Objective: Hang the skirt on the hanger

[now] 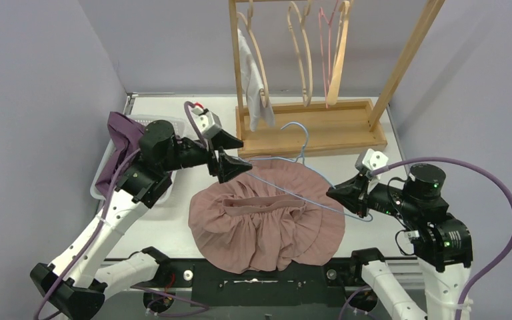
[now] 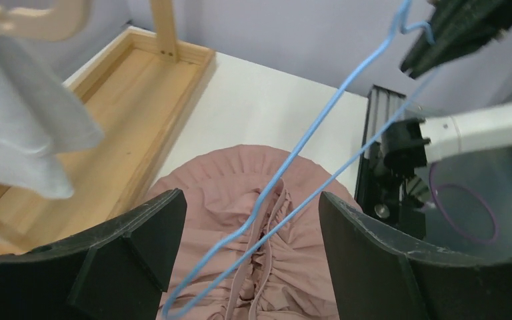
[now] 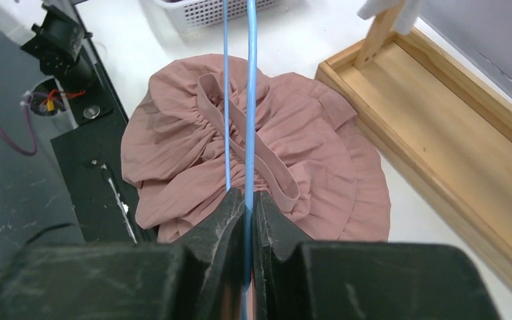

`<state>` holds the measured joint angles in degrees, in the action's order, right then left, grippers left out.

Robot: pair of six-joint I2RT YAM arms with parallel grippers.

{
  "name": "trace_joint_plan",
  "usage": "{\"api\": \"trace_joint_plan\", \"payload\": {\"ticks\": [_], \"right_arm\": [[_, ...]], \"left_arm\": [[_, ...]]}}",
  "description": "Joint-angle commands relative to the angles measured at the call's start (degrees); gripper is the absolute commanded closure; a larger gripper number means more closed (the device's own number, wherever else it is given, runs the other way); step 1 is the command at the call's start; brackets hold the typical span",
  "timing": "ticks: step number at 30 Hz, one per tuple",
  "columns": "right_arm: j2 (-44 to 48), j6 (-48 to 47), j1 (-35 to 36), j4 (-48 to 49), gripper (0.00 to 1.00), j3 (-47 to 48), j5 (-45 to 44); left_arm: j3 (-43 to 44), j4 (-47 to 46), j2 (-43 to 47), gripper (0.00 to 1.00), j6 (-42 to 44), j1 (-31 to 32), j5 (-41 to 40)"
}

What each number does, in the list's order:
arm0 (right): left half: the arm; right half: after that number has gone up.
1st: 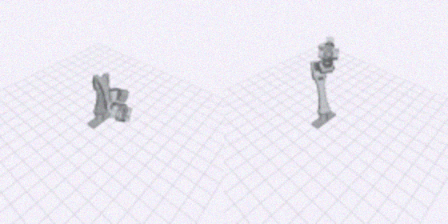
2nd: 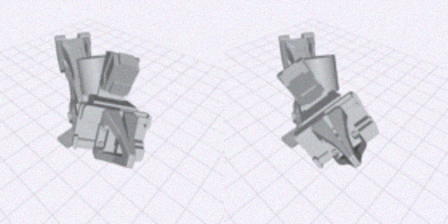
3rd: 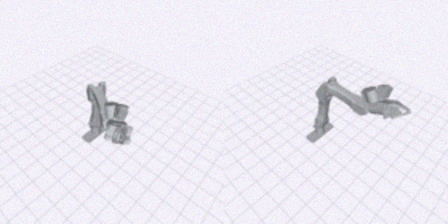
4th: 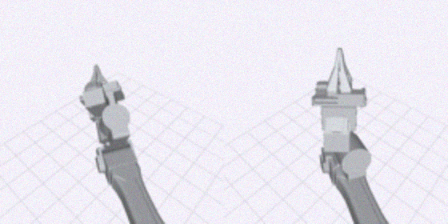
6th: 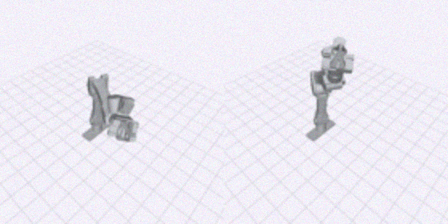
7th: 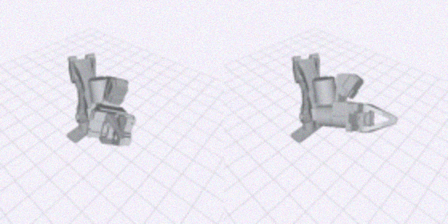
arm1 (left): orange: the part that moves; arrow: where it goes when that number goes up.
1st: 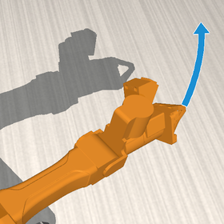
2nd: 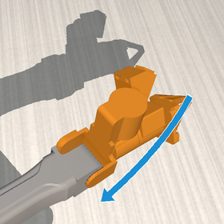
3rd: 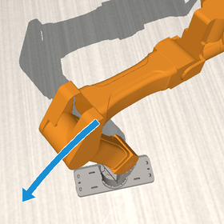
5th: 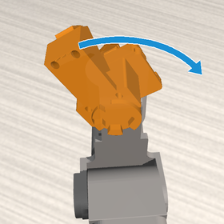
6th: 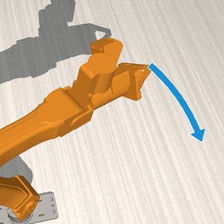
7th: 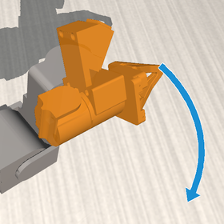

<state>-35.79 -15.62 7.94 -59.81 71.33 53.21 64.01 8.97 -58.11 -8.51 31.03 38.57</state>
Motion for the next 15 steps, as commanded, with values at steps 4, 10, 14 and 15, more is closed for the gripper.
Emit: {"api": "trace_joint_plan", "payload": {"ticks": [4,10,14,15], "right_arm": [[-6.73,-9.45,8.46,2.69,1.0,2.95,-0.44],[-9.61,-11.21,12.93,3.22,1.0,4.13,-1.5],[-10.57,-11.28,13.31,4.81,1.0,3.91,0.2],[-10.81,-11.32,13.49,4.99,1.0,3.83,0.56]], "left_arm": [[1.82,3.17,-2.67,0.31,18.49,2.4,13.7],[0.42,5.11,-3.83,0.47,19.69,2.4,24.63],[-0.56,6.75,-3.9,0.65,20.73,2.43,25.7],[-0.7,7.04,-3.81,0.69,21.08,2.43,25.68]]}}
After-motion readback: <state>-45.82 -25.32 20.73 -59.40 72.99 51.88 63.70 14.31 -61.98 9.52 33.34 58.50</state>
